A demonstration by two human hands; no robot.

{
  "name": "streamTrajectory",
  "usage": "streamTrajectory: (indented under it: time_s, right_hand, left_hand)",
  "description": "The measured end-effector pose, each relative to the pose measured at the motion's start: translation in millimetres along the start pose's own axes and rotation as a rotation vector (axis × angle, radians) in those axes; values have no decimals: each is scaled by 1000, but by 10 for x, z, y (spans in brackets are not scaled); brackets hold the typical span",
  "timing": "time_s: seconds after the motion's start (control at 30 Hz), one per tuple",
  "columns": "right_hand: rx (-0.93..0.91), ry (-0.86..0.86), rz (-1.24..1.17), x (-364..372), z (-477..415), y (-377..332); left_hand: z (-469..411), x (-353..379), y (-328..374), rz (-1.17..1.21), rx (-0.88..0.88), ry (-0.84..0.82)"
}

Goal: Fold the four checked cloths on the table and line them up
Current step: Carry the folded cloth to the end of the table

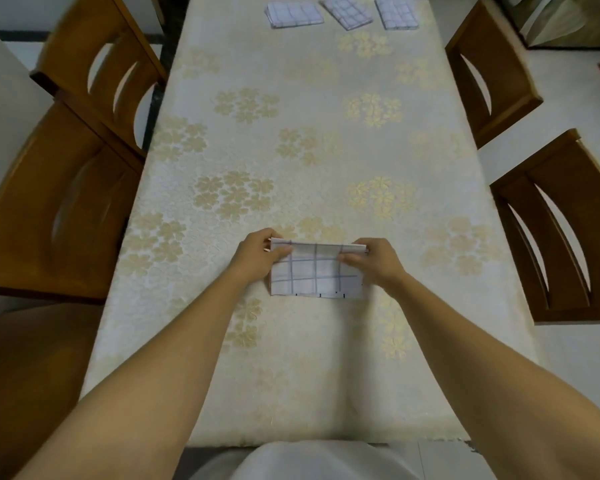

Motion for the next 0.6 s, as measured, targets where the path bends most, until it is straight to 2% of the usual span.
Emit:
streamTrajectory:
  time_s: [0.1,0.23,0.33,0.43,0.6]
  right_hand:
    - [-26,90,-246,-2,268,-113]
    - [-60,196,-390,-39,519,-281]
    - [-103,250,-422,-95,662,-418]
    - [-135,293,-439,-204,820,-508]
    - [-113,282,-467,-424,1087,-430]
  left_hand:
    - [136,28,78,185,-2,62]
    - [299,104,304,360,25,105]
    - [427,108,439,306,46,119]
    - [580,116,594,231,52,199]
    - [871,152,985,247,95,310]
Point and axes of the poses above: each hand's wrist, its own z-axis away from the middle knuckle, its own x-axis out of the palm, y = z × x, the point moved 1 cm from there along -z, towards the middle knuckle, and after that the axes turned 11 degrees about -z, right-handed, at the moved point
